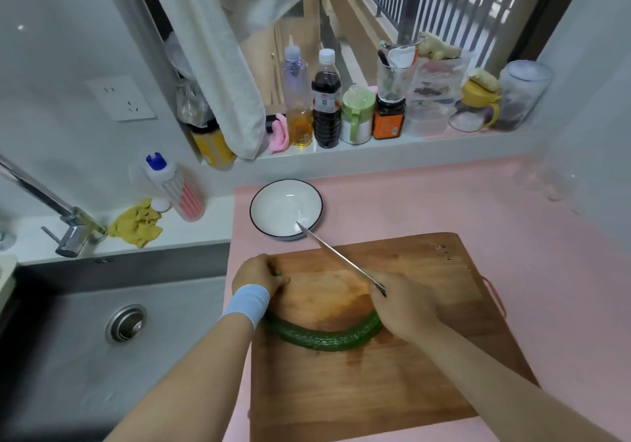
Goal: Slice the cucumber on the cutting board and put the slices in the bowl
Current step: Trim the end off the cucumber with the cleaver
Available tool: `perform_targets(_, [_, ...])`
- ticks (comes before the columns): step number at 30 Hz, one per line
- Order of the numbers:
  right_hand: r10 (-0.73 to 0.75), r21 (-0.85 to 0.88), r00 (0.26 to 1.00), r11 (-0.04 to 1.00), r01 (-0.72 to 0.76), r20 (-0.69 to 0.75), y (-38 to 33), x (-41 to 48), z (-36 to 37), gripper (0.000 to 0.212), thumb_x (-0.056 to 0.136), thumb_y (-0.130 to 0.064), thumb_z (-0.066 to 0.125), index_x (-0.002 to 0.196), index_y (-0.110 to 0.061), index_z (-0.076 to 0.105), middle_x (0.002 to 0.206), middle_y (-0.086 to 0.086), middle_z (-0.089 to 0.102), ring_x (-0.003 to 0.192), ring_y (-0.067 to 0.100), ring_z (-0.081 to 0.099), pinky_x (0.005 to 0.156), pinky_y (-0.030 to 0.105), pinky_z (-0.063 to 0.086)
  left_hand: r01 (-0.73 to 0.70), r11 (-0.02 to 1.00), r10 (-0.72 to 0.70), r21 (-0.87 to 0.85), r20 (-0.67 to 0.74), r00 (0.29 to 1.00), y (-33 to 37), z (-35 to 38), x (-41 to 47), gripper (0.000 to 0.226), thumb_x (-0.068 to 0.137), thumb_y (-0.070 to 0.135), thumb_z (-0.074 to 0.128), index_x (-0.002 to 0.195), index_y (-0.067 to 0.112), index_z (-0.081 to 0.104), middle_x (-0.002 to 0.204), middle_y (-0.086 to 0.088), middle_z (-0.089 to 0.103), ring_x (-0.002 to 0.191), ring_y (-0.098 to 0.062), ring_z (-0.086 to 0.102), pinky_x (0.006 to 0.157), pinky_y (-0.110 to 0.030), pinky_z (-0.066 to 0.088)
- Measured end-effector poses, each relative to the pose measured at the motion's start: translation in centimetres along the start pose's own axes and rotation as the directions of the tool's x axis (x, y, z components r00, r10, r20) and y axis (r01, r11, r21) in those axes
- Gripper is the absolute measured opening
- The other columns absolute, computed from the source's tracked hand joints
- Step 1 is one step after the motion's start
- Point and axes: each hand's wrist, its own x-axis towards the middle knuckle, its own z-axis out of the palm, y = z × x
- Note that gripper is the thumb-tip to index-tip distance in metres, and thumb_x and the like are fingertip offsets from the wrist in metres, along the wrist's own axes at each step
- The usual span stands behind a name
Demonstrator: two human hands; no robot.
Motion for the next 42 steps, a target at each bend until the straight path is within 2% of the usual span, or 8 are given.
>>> perform_targets(7, [0.104, 0.047, 0.995, 0.993, -0.104, 0.006, -0.8, -0.2, 0.5, 0.022, 0.101, -0.03, 0.044, 0.083, -0.027, 0.057, 0.061, -0.003, 0.054, 0.054, 0.016, 0.05, 0.048, 0.029, 0.034, -0.286, 0.958, 0.284, -0.006, -0.074, 0.956, -0.3, 1.6, -3.0, 0.028, 0.079, 0.038, 0.067, 0.104, 0.027, 0.062, 0.109, 0.007, 0.057, 0.109, -0.018, 0.052, 0.088, -0.028, 0.043])
perform_targets(10, [0.137, 0.08, 0.991, 0.987, -0.137, -0.001, -0.6, -0.6, -0.2, 0.025, 0.101, -0.03, 0.043, 0.077, -0.031, 0.05, 0.062, -0.004, 0.052, 0.057, 0.016, 0.049, 0.05, 0.03, 0.031, -0.396, 0.915, 0.402, -0.082, 0.272, 0.874, 0.7, 1.5, -5.6, 0.031, 0.069, 0.049, 0.078, 0.093, 0.032, 0.068, 0.094, 0.018, 0.064, 0.095, -0.007, 0.058, 0.078, -0.018, 0.041])
perform_targets(14, [0.171, 0.061, 0.985, 0.984, -0.169, -0.025, 0.4, -0.8, -1.2, 0.028, 0.099, -0.03, 0.042, 0.071, -0.027, 0.045, 0.066, -0.002, 0.056, 0.062, 0.019, 0.053, 0.052, 0.031, 0.036, -0.529, 0.845, 0.383, 0.075, 0.604, 0.699, 2.4, 2.4, -7.4, 0.061, 0.06, 0.046, 0.088, 0.116, 0.034, 0.064, 0.107, 0.016, 0.06, 0.097, -0.009, 0.06, 0.087, -0.023, 0.049])
perform_targets(19, [0.157, 0.04, 0.987, 0.987, -0.155, -0.047, 2.3, -1.9, -2.3, 0.024, 0.099, -0.03, 0.042, 0.076, -0.035, 0.047, 0.067, -0.005, 0.056, 0.069, 0.021, 0.054, 0.053, 0.03, 0.034, -0.536, 0.83, 0.384, 0.154, 0.538, 0.75, 3.7, 3.5, -8.3, 0.047, 0.072, 0.032, 0.083, 0.115, 0.03, 0.065, 0.108, 0.01, 0.061, 0.1, -0.014, 0.06, 0.088, -0.026, 0.051])
perform_targets(26, [0.117, 0.01, 0.987, 0.993, -0.116, -0.107, 5.8, -2.8, -3.9, 0.027, 0.101, -0.031, 0.041, 0.115, -0.038, 0.064, 0.072, -0.008, 0.056, 0.075, 0.021, 0.054, 0.06, 0.03, 0.035, -0.22, 0.975, 0.217, -0.038, 0.398, 0.891, 8.0, 4.7, -9.8, 0.039, 0.077, 0.045, 0.076, 0.108, 0.027, 0.06, 0.105, 0.009, 0.059, 0.097, -0.015, 0.057, 0.088, -0.027, 0.044])
perform_targets(36, [0.12, 0.117, 0.993, 0.986, -0.119, -0.004, 8.6, -4.1, -4.0, 0.021, 0.101, -0.028, 0.044, 0.087, -0.034, 0.058, 0.068, -0.008, 0.057, 0.071, 0.019, 0.055, 0.058, 0.03, 0.036, 0.103, 0.939, -0.002, -0.327, 0.296, 0.955, 14.1, 7.8, -11.2, 0.034, 0.072, 0.031, 0.084, 0.084, 0.021, 0.054, 0.086, -0.001, 0.066, 0.065, -0.023, 0.067, 0.063, -0.031, 0.059])
perform_targets(39, [0.111, 0.156, 0.994, 0.982, -0.11, 0.002, 9.3, -4.4, -4.0, 0.022, 0.102, -0.027, 0.044, 0.089, -0.035, 0.06, 0.068, -0.007, 0.059, 0.064, 0.013, 0.054, 0.055, 0.029, 0.037, -0.04, 0.978, 0.088, -0.204, 0.231, 0.969, 14.3, 8.5, -10.8, 0.029, 0.076, 0.025, 0.078, 0.092, 0.021, 0.055, 0.096, 0.0, 0.064, 0.078, -0.02, 0.064, 0.07, -0.029, 0.053])
perform_targets(42, [0.118, 0.167, 0.993, 0.979, -0.116, 0.002, 9.9, -4.6, -4.0, 0.03, 0.102, -0.027, 0.043, 0.074, -0.036, 0.048, 0.064, -0.007, 0.055, 0.06, 0.008, 0.05, 0.052, 0.026, 0.033, -0.499, 0.865, 0.49, 0.046, 0.137, 0.861, 14.0, 8.2, -9.9, 0.029, 0.081, 0.009, 0.064, 0.107, 0.024, 0.061, 0.113, 0.0, 0.053, 0.102, -0.023, 0.055, 0.084, -0.028, 0.043])
